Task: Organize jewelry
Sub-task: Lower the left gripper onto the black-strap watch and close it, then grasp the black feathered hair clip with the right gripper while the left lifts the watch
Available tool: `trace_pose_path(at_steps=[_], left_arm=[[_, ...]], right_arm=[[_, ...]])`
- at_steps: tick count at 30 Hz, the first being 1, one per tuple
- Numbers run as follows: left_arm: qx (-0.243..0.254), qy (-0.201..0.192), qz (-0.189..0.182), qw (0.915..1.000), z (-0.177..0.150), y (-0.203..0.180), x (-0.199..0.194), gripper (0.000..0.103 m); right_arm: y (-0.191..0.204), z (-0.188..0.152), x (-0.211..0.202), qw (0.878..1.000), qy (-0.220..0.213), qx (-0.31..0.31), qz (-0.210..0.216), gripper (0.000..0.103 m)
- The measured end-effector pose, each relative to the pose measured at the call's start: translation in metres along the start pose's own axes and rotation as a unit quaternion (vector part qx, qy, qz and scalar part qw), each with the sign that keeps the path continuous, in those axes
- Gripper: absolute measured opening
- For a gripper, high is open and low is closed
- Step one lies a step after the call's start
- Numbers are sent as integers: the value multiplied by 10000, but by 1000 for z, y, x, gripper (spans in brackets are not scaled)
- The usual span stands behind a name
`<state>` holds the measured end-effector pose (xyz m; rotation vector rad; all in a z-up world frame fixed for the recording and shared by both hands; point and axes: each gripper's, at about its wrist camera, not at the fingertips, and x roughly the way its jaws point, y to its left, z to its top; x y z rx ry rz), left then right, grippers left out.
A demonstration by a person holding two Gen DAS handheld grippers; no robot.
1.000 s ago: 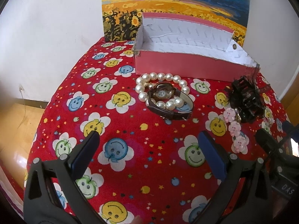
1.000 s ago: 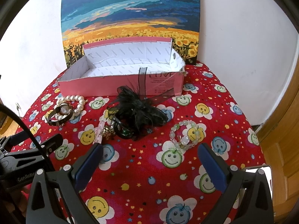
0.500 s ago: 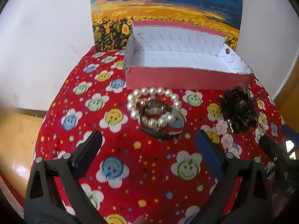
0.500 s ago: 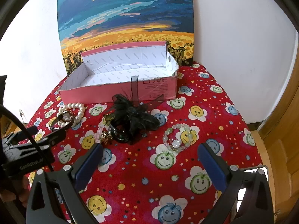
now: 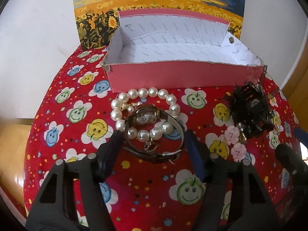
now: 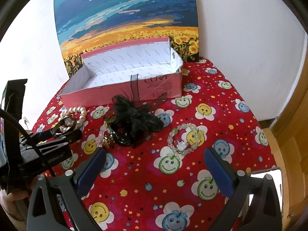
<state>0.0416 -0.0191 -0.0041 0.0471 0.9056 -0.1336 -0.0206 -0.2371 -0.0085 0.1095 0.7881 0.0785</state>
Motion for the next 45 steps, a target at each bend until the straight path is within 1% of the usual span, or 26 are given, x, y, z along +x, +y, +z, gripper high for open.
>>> trace_pose_path(at_steps=[14,21,30,35,41,45], left_arm=[[-86,-231,-162,9996,7,7,-10,32],[-215,-303,-285,9989,7,13,-17,29],[-345,-634,-462,9963,9,22,-48,29],[-446,-725,-430,9954,5,30,-59,29],[-601,-735,-418,9946,-1,42,-64,29],[-663,-725,-392,9944,-6,49,-64,29]], right_arm=[[-1,-1,2,10000,37,52,44,103],[0,-2,1,9999,39,68,68,103],[4,-4,-1,9999,59,87,135,103],[5,-2,0,9997,105,102,204,103],[3,10,3,9984,172,290,463,103],[4,20,7,9983,188,294,466,103]])
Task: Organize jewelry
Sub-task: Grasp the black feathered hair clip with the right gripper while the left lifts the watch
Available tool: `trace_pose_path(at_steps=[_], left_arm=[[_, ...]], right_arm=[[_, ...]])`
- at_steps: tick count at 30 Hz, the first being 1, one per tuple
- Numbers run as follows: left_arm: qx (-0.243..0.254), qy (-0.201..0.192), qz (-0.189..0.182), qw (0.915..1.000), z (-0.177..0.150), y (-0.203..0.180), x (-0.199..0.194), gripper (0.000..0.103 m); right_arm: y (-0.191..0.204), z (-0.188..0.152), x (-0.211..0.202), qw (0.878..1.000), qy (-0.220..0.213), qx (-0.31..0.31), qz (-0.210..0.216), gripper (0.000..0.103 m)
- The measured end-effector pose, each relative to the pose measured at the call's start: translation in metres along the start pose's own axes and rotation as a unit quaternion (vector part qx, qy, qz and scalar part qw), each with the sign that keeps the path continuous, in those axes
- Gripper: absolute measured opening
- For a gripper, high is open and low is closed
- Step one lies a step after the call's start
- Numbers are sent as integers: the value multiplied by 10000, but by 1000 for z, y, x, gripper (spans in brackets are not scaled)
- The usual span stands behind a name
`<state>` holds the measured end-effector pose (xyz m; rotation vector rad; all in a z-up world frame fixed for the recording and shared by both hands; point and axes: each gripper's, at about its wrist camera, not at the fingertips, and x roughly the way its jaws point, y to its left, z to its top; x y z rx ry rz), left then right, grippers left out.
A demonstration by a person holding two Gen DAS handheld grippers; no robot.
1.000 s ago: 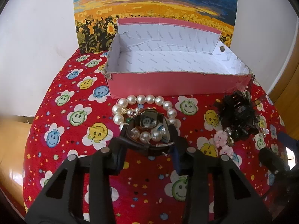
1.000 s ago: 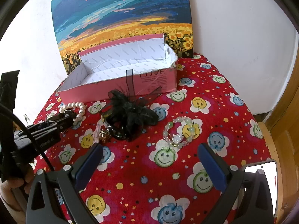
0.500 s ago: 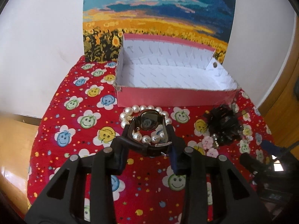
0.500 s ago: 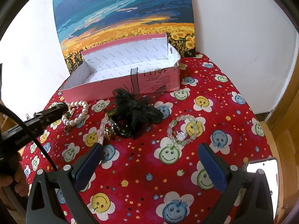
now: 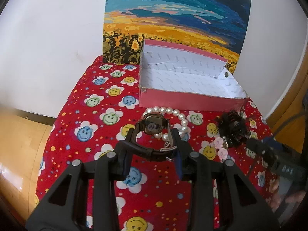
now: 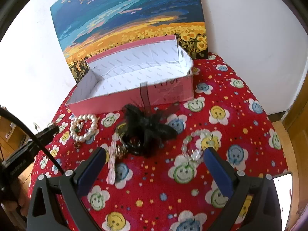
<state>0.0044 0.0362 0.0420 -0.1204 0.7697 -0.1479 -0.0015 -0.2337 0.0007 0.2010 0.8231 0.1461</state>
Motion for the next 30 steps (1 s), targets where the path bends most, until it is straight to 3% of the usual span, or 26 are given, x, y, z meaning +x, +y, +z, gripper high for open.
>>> trace_pose_path(at_steps=[8,13,18,30], left_arm=[[-125,25,33,9999,-5,12,1,29],[-117,24,39,9999,-5,15,-2,29],[-180,-1,-4,9998,-7,18,-3,29],[-176,-33,-41,9998,-8,16,-7,29]], right_arm=[[9,12,26,9996,263,-5,50,102],[6,20,42,9992,367,139,-15,96],[0,24,57,9982,499,340,2,75],[-1,25,32,9987,312,217,332,74]])
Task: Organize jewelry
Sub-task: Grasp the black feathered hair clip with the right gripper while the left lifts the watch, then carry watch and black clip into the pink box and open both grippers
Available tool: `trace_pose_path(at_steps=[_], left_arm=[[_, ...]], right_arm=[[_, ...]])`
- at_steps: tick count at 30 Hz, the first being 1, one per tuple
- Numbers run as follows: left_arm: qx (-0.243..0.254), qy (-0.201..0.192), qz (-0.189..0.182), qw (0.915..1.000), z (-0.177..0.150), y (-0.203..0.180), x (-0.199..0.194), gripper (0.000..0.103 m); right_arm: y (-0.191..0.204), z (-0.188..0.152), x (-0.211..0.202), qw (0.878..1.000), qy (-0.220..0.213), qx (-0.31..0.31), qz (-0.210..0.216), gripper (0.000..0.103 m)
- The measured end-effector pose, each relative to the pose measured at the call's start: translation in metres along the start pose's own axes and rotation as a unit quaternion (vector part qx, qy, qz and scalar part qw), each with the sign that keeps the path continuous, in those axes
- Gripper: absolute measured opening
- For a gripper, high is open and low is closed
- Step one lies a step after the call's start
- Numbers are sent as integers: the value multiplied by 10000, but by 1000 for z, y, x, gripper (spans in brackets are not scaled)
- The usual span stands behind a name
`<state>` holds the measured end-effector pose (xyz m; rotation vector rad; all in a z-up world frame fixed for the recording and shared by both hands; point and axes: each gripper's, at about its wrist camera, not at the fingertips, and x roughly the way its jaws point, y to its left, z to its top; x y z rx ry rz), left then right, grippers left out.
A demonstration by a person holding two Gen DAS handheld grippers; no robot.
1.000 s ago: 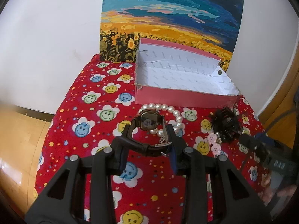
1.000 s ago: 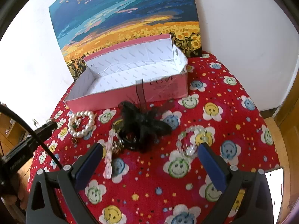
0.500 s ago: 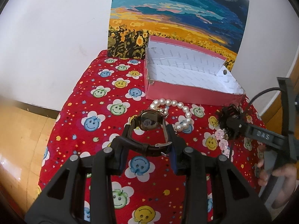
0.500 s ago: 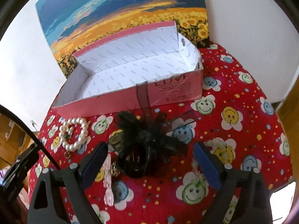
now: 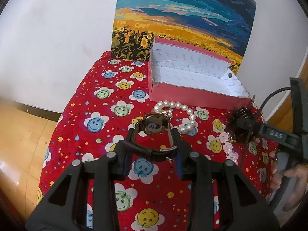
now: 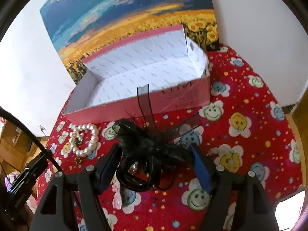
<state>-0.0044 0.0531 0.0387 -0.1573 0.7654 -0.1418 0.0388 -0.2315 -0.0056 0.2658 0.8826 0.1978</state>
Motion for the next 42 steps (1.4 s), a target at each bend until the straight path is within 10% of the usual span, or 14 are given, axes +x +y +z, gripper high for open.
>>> trace_pose_path(at_steps=[20,42], left_arm=[[392,-208,-259,9987,60,-35,7,29],[548,380,-162,9976,107,-63,124,29]], right_arm=[[2,54,-47,9978,-466,-462,56,74],[-3,105,34,9957,-330,-690,-520,74]])
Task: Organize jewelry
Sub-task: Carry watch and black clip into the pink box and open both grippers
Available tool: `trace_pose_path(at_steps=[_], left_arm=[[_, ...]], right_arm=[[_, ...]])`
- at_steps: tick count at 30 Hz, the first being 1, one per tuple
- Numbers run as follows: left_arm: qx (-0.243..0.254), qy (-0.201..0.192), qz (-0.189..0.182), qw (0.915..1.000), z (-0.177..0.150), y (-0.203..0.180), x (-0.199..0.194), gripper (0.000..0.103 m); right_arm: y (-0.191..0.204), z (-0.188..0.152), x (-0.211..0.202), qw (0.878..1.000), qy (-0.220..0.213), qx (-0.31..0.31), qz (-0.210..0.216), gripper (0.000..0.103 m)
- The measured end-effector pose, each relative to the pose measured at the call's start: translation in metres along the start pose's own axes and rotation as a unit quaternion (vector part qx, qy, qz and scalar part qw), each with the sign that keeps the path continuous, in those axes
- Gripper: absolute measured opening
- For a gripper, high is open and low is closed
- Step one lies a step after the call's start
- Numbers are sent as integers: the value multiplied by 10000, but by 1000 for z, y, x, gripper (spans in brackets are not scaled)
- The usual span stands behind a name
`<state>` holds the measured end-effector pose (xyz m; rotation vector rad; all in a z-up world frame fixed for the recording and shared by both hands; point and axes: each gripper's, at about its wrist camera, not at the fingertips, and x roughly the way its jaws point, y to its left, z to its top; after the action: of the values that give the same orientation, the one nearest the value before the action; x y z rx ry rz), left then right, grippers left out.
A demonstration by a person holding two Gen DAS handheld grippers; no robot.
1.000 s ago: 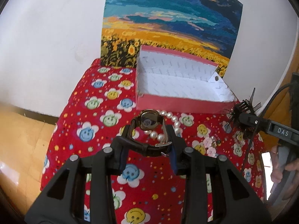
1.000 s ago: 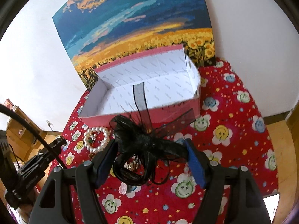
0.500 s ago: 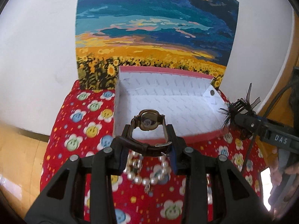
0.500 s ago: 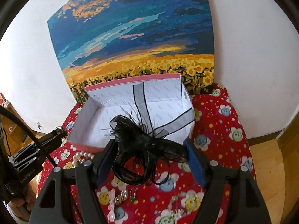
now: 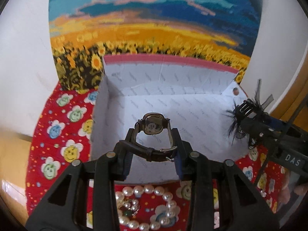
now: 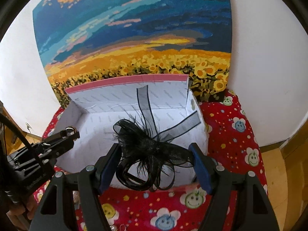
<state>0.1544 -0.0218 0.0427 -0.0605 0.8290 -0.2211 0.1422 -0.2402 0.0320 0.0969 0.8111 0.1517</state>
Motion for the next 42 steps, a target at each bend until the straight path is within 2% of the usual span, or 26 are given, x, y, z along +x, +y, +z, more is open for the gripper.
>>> trace_pose_path(at_steps=[4,9,15,17,20,23,30,42], left_arm=[[-74,153,-32,9999,-3,1,14,29],[90,189,17,9998,-6,-6,16,30],[60,225,-47,9997,-5,-9,15,38],[-1,230,-141,9996,-3,-8,12,43],[-21,154,-118,9998,-1,-9,1,53],[-26,79,-165,9998,1,-8,-13,57],[-223,-110,-404,9989,1,1,-54,61],[-147,-299,-182,9993,-17,8,-100,64]], right_arm=[[-3,0,12,10000,64,14,-40,74],[-4,-1,23,9999,140,28,-42,74],[-1,-1,22,9998,192,-14,59,74],[0,-2,20,9998,201,-36,83,77],[1,-3,11,9997,133,-44,209,82],[1,-2,-2,9996,40,-11,289,84],[-5,-2,-38,9984,-100,176,536,87],[-16,-26,-91,9977,-220,311,556,90]])
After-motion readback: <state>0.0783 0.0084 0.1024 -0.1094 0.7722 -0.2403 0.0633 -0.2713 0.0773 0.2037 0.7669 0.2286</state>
